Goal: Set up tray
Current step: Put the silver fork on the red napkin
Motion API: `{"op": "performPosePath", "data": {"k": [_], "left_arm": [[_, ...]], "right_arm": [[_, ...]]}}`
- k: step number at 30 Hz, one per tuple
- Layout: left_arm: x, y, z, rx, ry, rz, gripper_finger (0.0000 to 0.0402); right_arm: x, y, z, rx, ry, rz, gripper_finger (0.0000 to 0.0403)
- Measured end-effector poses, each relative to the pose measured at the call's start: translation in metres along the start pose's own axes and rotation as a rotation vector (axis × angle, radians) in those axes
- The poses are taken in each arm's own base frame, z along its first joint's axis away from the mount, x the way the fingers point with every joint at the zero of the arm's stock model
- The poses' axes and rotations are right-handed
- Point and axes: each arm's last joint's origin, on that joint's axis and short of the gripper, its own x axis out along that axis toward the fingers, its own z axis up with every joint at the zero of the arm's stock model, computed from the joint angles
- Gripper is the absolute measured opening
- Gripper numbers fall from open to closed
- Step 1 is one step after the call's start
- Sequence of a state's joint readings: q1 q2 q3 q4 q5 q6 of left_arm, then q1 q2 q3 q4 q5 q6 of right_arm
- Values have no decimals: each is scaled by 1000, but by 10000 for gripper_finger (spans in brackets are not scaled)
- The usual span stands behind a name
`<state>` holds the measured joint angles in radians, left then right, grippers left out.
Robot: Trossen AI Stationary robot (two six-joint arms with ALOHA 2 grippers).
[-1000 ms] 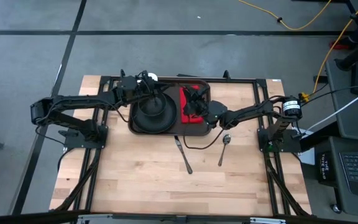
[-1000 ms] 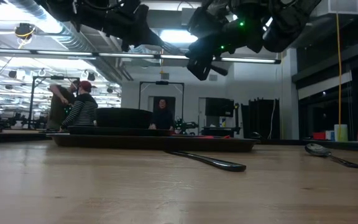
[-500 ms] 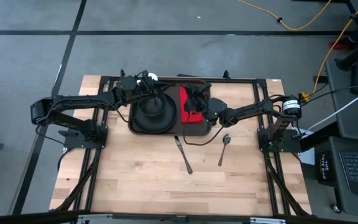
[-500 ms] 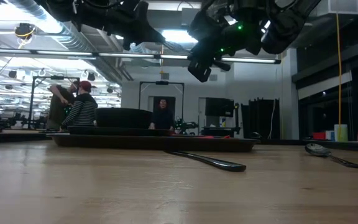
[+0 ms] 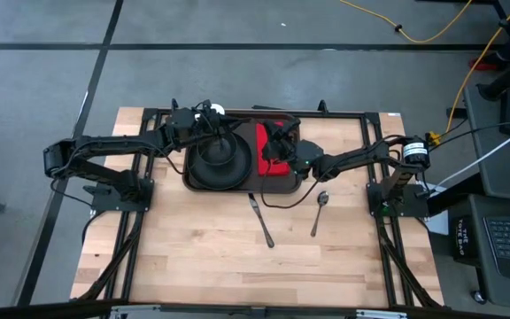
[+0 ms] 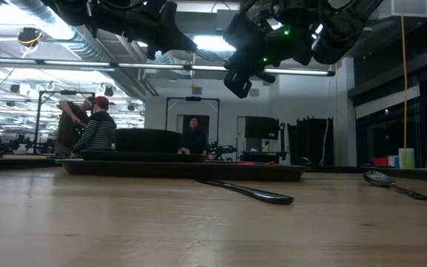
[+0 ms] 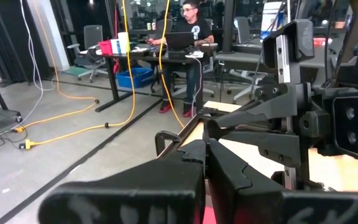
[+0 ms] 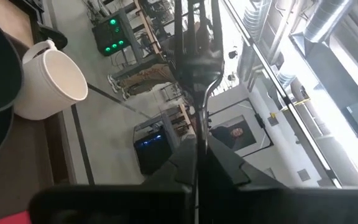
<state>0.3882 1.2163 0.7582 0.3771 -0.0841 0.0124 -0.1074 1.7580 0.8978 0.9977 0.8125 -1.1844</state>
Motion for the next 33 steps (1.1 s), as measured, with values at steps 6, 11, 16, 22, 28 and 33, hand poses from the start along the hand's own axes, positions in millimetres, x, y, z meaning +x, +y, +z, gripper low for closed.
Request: {"op": "performPosePath", "data": {"k": [6,11,16,22,28,33], "left_arm": [[0,0,0,0,0,0,2],[0,0,0,1,2,-6,2],[0,-1,0,-6,1,-27,2],[0,-1,-1,-6,8,-55,21],[0,-3,-2,13,19,-74,66],[-4,-9,0,56,16,-95,104]], "right_arm": [[0,0,0,-3,0,3,20],[0,1,0,5,1,6,19],[0,1,0,24,2,8,15],[-2,1,1,23,8,5,17],[-5,2,4,26,18,-2,17],[-7,2,4,23,54,-15,16]]}}
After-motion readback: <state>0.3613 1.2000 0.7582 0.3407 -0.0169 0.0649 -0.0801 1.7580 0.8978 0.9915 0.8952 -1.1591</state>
